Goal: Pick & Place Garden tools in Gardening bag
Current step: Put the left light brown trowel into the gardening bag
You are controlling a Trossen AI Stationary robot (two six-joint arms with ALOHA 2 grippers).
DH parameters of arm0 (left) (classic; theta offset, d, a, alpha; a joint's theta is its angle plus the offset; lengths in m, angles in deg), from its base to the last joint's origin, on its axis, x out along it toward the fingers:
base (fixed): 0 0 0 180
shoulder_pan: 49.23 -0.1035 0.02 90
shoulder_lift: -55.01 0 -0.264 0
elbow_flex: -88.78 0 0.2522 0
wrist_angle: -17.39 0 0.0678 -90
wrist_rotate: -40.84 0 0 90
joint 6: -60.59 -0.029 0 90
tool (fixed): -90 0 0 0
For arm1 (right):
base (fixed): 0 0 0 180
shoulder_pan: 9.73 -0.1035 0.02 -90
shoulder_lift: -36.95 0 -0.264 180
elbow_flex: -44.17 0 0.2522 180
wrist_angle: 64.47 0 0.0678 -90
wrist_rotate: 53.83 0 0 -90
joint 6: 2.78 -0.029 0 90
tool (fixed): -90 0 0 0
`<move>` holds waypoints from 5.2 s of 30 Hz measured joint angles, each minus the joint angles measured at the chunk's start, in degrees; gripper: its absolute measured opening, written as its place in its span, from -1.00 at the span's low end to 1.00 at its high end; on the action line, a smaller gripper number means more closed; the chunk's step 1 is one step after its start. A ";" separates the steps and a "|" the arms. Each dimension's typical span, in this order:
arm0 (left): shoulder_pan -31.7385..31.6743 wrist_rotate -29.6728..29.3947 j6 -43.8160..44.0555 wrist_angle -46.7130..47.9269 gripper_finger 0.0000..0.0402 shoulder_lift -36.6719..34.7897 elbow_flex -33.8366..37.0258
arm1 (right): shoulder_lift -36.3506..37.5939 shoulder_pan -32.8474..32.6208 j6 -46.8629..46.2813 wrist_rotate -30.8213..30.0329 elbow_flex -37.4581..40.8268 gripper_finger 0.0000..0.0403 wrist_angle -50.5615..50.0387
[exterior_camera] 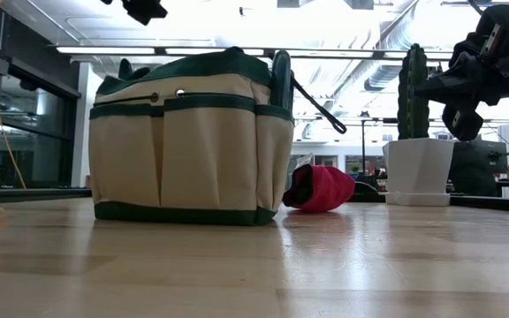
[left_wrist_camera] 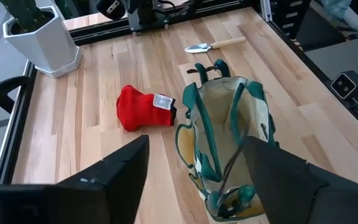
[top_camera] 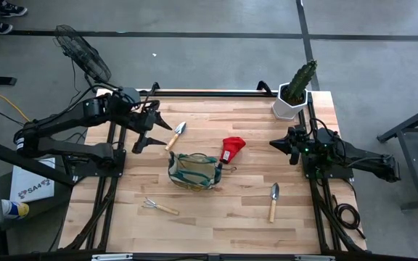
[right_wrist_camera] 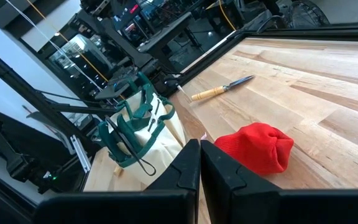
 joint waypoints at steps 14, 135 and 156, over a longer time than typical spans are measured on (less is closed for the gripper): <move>-0.01 -3.48 4.55 2.75 0.42 0.00 0.00 | 0.00 0.00 0.00 0.00 0.00 -0.98 0.00; -8.65 -13.47 36.52 -7.57 0.12 34.03 18.60 | -0.01 0.00 0.00 0.00 0.00 -0.98 0.00; -8.61 -13.38 36.37 -7.71 -0.29 34.36 18.60 | -0.02 0.00 0.00 0.00 0.00 -0.98 0.00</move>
